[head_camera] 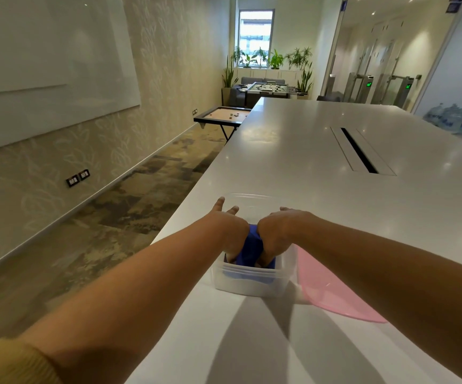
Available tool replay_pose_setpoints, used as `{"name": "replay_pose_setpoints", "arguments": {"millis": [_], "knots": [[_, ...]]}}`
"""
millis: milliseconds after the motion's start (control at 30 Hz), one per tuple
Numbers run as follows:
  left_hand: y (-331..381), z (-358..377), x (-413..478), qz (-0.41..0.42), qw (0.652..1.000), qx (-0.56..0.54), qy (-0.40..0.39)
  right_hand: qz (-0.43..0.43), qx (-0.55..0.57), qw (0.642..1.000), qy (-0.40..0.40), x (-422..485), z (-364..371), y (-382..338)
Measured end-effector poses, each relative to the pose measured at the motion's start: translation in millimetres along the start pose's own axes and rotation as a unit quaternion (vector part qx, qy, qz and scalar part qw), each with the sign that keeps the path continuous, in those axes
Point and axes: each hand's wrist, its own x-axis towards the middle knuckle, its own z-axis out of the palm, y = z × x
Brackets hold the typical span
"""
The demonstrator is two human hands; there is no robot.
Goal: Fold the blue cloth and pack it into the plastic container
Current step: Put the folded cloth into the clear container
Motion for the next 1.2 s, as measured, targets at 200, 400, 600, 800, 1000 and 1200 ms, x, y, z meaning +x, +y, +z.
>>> {"name": "replay_pose_setpoints", "arguments": {"millis": [200, 400, 600, 800, 1000, 1200], "knots": [[1, 0, 5, 0.000, 1.000, 0.029, -0.008, 0.015, -0.097, 0.995, -0.017, 4, 5, -5], [4, -8, 2, 0.003, 0.999, 0.039, -0.003, 0.006, -0.147, 0.988, 0.036, 6, 7, -10], [5, -12, -2, 0.000, 1.000, 0.015, -0.005, 0.001, -0.127, 0.990, 0.062, 15, 10, -5], [4, -10, -2, 0.009, 1.000, 0.017, -0.008, 0.005, -0.108, 0.991, 0.080, 16, 13, -6], [1, -9, -8, 0.035, 0.999, 0.011, 0.033, -0.003, -0.068, 0.995, 0.068, 8, 17, -8], [-23, -22, -36, -0.004, 0.955, -0.178, 0.238, 0.006, 0.215, 0.946, 0.244, -16, -15, 15]]}}
